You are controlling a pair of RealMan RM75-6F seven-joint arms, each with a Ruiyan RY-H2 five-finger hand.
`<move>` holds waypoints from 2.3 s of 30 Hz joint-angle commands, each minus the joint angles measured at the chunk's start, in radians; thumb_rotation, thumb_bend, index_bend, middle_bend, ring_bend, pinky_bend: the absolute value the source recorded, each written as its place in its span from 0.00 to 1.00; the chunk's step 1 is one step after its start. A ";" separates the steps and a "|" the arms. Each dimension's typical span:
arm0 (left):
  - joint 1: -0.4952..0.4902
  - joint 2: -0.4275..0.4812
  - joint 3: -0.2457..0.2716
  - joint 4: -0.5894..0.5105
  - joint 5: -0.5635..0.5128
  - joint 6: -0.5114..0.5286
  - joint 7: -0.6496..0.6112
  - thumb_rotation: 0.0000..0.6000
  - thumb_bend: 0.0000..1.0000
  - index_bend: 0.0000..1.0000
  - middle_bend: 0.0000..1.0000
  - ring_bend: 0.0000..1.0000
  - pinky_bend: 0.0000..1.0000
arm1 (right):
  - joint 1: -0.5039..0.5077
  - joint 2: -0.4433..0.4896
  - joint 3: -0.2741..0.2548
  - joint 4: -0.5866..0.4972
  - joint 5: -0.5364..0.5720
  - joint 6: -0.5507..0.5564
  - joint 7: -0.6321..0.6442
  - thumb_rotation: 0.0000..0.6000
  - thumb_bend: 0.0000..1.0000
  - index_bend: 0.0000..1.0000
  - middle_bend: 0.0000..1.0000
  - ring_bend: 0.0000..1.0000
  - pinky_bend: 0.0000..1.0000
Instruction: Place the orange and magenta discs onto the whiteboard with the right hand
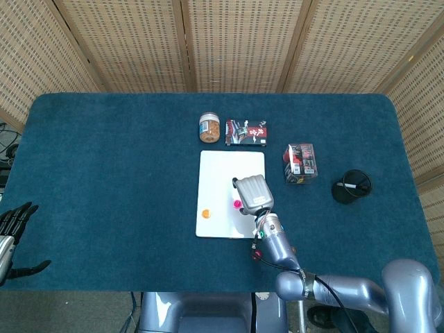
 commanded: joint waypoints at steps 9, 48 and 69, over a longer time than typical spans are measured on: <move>0.007 0.004 0.005 0.003 0.017 0.016 -0.011 1.00 0.00 0.00 0.00 0.00 0.00 | -0.053 0.099 -0.081 -0.140 -0.043 0.059 0.032 1.00 0.16 0.36 1.00 1.00 1.00; 0.014 -0.020 0.012 -0.019 0.027 0.022 0.085 1.00 0.00 0.00 0.00 0.00 0.00 | -0.455 0.269 -0.436 0.023 -0.686 0.056 0.615 1.00 0.31 0.42 1.00 1.00 1.00; 0.013 -0.018 0.011 -0.016 0.023 0.020 0.075 1.00 0.00 0.00 0.00 0.00 0.00 | -0.473 0.248 -0.393 0.052 -0.662 -0.015 0.579 1.00 0.31 0.42 1.00 1.00 1.00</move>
